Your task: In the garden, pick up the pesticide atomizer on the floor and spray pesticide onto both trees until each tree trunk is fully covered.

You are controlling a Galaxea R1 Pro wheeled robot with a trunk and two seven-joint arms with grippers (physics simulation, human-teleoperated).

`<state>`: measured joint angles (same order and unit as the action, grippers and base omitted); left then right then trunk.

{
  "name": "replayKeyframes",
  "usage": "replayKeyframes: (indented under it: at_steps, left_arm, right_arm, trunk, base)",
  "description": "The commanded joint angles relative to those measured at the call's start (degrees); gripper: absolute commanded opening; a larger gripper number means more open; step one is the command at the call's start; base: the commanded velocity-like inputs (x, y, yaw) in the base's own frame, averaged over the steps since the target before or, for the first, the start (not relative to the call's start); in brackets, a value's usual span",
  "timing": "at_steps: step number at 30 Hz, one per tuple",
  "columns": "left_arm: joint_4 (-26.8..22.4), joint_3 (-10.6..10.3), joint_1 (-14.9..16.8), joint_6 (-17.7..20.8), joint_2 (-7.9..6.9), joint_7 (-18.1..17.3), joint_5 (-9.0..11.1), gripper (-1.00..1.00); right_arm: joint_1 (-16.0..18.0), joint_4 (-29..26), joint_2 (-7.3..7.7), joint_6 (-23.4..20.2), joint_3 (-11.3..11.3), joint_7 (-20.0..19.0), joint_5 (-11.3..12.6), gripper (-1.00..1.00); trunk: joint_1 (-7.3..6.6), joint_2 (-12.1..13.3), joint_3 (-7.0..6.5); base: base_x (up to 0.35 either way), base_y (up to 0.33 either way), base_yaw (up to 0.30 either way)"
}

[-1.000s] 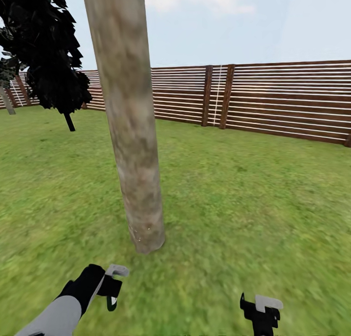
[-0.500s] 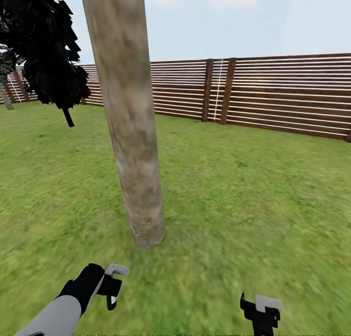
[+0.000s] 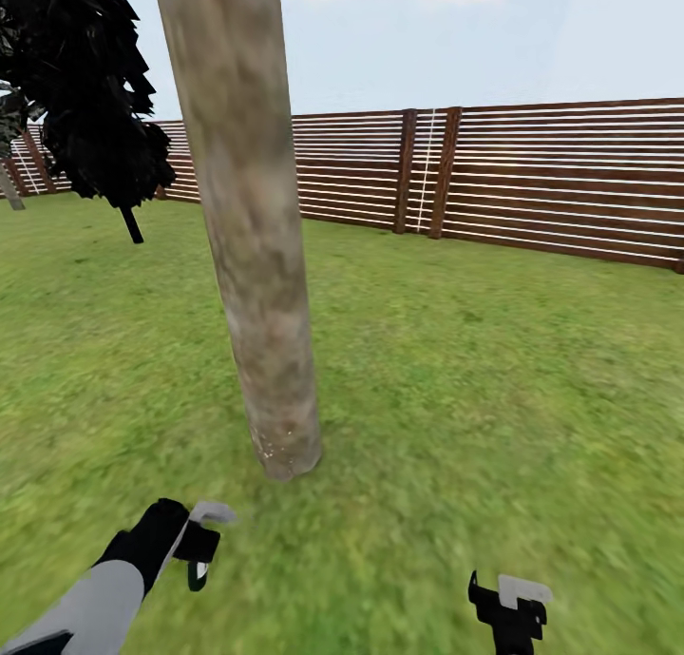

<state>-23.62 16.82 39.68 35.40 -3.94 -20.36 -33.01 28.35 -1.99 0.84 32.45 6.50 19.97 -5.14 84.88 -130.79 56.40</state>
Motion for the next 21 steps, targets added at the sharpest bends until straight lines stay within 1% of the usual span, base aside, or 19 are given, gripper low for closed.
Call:
replayKeyframes:
  at_steps: [1, 2, 3, 4, 5, 6, 8, 12, 14, 15, 16, 17, 18, 19, 20, 21]
  left_arm:
    - [0.07, 0.56, -0.09, 0.3, -0.48, -0.54, 0.11, -1.0]
    - [0.3, 0.42, -0.17, 0.29, -0.39, -0.51, 0.08, -1.0]
    - [0.47, 0.28, -0.19, 0.29, 0.29, -0.49, 0.11, -1.0]
    - [0.51, 0.18, -0.21, 0.29, 1.91, -0.45, 0.02, -1.0]
    - [0.4, 0.12, -0.21, 0.29, 2.97, -0.4, -0.08, -1.0]
    - [0.22, 0.06, -0.22, 0.29, 3.6, -0.35, -0.15, -1.0]
    - [-0.02, -0.02, -0.16, 0.33, 3.94, -0.31, -0.1, -1.0]
    - [-0.03, -0.27, -0.21, 0.29, 3.73, -0.24, -0.28, -1.0]
    - [0.08, -0.14, -0.22, 0.2, 4.12, -0.17, -0.23, -1.0]
    - [0.08, -0.09, -0.18, 0.16, 4.85, -0.23, -0.11, -1.0]
    - [-0.08, -0.03, -0.13, 0.16, 7.04, -0.14, -0.13, -1.0]
    - [-0.18, -0.03, 0.06, 0.13, 8.66, -0.08, -0.18, -1.0]
    - [-0.22, -0.03, 0.18, 0.16, 9.06, -0.06, -0.19, -1.0]
    - [-0.3, -0.03, 0.33, 0.18, 9.27, -0.09, -0.12, -1.0]
    - [-0.41, 0.1, 0.37, 0.22, 9.06, -0.12, -0.11, -1.0]
    - [-1.41, 0.23, 0.2, 0.25, 7.54, -0.17, -0.12, -1.0]
  right_arm:
    - [0.04, 0.06, 0.01, 0.16, 0.45, 0.16, -0.56, 1.0]
    - [0.04, 0.06, 0.03, 0.16, 0.45, 0.16, -0.57, 1.0]
    - [0.04, 0.06, 0.03, 0.16, 0.45, 0.16, -0.57, 1.0]
    - [0.04, 0.06, 0.03, 0.16, 0.45, 0.16, -0.58, 1.0]
    - [0.04, 0.06, 0.03, 0.16, 0.45, 0.16, -0.58, 1.0]
    - [0.04, 0.06, 0.03, 0.16, 0.45, 0.16, -0.58, 1.0]
    - [0.04, 0.06, 0.03, 0.16, 0.45, 0.13, -0.58, 1.0]
    - [0.04, 0.06, 0.03, 0.16, 0.45, 0.15, -0.58, 1.0]
    - [0.04, 0.06, 0.03, 0.16, 0.45, 0.14, -0.58, 1.0]
    - [0.04, 0.06, 0.03, 0.16, 0.45, 0.13, -0.58, 1.0]
    - [0.04, 0.06, 0.03, 0.16, 0.45, 0.15, -0.58, 1.0]
    - [0.04, 0.06, 0.03, 0.16, 0.45, 0.16, -0.58, 1.0]
    - [0.04, 0.06, 0.03, 0.16, 0.45, 0.16, -0.58, 1.0]
    - [0.04, 0.06, 0.03, 0.16, 0.45, 0.16, -0.58, 1.0]
    - [0.04, 0.06, 0.03, 0.16, 0.45, 0.16, -0.58, 1.0]
    - [0.04, 0.06, 0.09, 0.16, 0.45, 0.16, -0.58, 1.0]
  trunk:
    - [-0.01, -0.02, 0.05]
    - [-0.01, -0.02, 0.05]
    - [-0.01, -0.02, 0.05]
    - [-0.01, -0.02, 0.05]
    - [-0.01, -0.02, 0.05]
    - [-0.01, -0.02, 0.05]
    - [-0.01, -0.02, 0.05]
    - [-0.01, -0.02, 0.05]
    - [-0.01, -0.02, 0.05]
    - [-0.01, -0.02, 0.05]
    - [-0.01, -0.02, 0.05]
    - [-0.01, -0.02, 0.05]
    - [-0.01, -0.02, 0.05]
    - [-0.01, -0.02, 0.05]
    - [-0.01, -0.02, 0.05]
    - [-0.01, -0.02, 0.05]
  base:
    - [0.0, 0.0, 0.0]
    - [0.0, 0.0, 0.0]
    - [0.0, 0.0, 0.0]
    - [0.0, 0.0, 0.0]
    - [0.0, 0.0, 0.0]
    - [0.0, 0.0, 0.0]
    - [0.061, 0.0, 0.0]
    - [0.203, 0.0, 0.0]
    - [0.041, 0.0, 0.0]
    - [0.012, 0.0, 0.0]
    - [0.005, 0.0, 0.0]
    - [0.002, 0.0, 0.0]
    - [0.001, 0.0, 0.0]
    - [0.0, 0.0, 0.0]
    - [0.0, 0.0, 0.0]
    - [-0.194, 0.036, 0.0]
